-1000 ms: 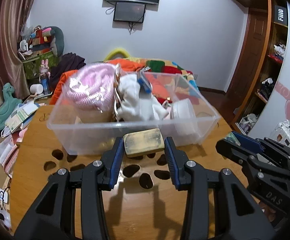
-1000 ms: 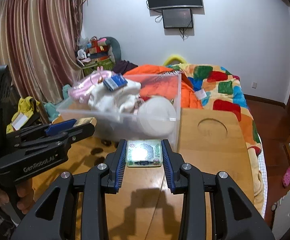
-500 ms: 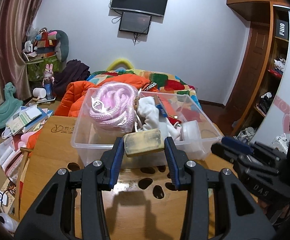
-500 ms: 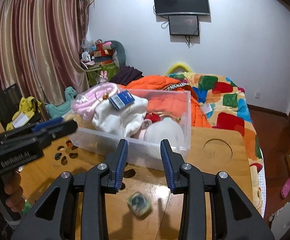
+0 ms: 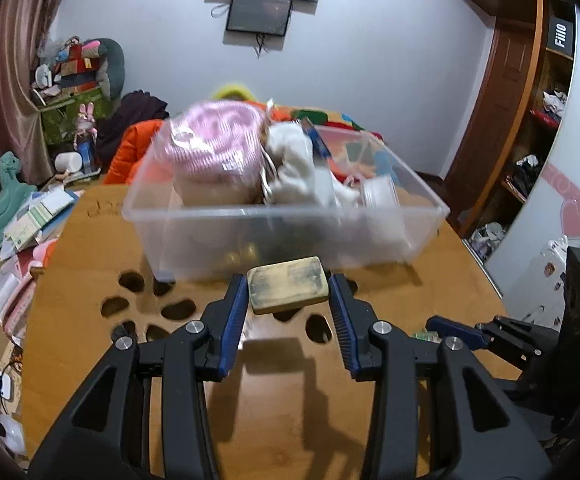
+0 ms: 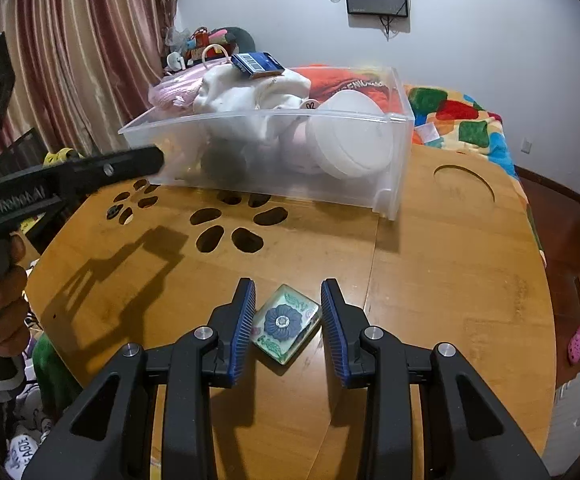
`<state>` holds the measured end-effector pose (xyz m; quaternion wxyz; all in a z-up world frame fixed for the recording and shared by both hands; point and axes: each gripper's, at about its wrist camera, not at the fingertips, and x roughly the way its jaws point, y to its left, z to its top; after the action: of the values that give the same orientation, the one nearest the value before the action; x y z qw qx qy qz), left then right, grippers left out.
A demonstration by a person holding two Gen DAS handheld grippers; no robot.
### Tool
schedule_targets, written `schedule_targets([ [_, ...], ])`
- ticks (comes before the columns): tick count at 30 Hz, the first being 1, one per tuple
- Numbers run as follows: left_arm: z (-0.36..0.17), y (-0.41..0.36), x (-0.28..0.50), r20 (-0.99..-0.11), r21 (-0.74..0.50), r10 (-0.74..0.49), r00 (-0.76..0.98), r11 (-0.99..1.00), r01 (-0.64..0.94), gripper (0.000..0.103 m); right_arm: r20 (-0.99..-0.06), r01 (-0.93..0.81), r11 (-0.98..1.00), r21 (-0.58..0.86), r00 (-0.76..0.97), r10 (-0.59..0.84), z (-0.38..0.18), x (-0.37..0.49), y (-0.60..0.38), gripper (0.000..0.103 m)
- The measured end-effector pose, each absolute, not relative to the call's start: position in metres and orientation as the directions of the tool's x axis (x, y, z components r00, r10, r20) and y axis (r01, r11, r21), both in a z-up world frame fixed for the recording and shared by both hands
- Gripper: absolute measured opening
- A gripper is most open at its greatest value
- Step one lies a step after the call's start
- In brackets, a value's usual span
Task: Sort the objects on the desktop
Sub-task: 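Drop the tan block into the clear box while the right tool drops the card in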
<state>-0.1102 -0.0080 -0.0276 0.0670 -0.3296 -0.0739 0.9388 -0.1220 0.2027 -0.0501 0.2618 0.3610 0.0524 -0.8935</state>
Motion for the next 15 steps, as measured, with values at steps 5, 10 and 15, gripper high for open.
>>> schedule_targets([
  [5, -0.033, -0.001, -0.104, -0.623, -0.176, 0.181, -0.761, -0.980, -0.089, 0.041, -0.674, 0.510, -0.858, 0.061, -0.613, -0.413, -0.054, -0.113, 0.198, 0.036],
  [10, -0.032, 0.001, -0.099, -0.618, -0.166, 0.176, -0.767, -0.982, -0.091, 0.041, -0.672, 0.522, -0.853, 0.004, -0.631, -0.389, -0.057, -0.105, 0.193, 0.036],
  [15, -0.030, 0.001, -0.096, -0.617, -0.171, 0.182, -0.766, -0.981, -0.096, 0.041, -0.668, 0.507, -0.862, 0.010, -0.638, -0.383, -0.058, -0.100, 0.192, 0.032],
])
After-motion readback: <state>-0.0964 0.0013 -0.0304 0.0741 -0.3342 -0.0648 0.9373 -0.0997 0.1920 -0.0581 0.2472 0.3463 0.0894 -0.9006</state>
